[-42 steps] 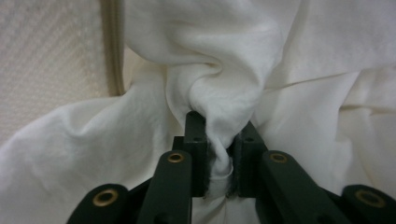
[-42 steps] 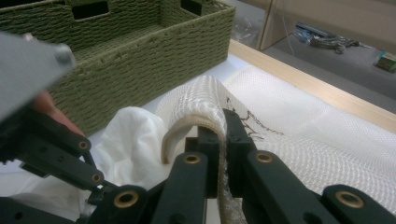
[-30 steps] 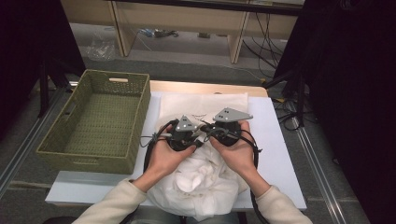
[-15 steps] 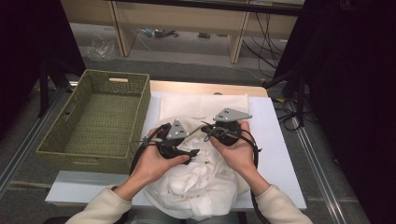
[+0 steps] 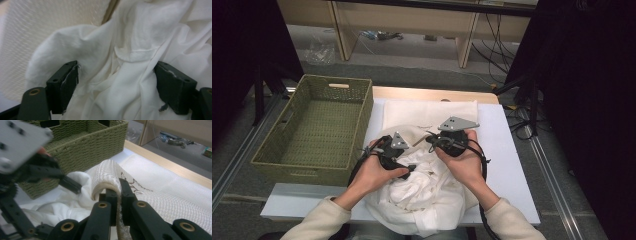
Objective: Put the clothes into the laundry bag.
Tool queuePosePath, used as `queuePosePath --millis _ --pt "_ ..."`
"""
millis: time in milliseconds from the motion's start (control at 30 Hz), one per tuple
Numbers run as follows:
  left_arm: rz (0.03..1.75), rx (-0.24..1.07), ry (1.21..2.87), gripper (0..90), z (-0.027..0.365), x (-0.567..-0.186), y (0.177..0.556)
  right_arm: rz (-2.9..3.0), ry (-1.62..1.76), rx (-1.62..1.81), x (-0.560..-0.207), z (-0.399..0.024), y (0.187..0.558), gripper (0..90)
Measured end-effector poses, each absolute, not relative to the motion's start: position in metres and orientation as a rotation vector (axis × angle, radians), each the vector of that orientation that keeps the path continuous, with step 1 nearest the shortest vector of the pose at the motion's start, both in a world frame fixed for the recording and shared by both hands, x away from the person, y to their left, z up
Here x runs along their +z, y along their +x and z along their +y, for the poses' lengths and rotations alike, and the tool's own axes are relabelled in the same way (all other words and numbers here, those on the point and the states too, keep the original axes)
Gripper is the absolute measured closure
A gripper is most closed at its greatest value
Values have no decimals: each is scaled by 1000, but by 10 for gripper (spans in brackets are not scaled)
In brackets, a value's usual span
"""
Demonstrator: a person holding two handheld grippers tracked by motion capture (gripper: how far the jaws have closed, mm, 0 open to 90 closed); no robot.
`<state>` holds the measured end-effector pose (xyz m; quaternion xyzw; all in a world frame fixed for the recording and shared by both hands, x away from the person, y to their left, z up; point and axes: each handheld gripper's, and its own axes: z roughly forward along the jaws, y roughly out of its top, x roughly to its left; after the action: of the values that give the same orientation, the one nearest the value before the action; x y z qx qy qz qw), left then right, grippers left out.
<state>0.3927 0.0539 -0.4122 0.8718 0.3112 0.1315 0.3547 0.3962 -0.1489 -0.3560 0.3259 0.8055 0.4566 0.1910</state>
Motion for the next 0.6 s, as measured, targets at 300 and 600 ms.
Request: queuePosePath --millis 300,600 --pt "847 203 2277 756 46 -416 387 2265 888 1274 -356 -149 397 890" --pt "774 164 2124 813 36 -368 363 2228 896 1267 -355 -153 399 890"
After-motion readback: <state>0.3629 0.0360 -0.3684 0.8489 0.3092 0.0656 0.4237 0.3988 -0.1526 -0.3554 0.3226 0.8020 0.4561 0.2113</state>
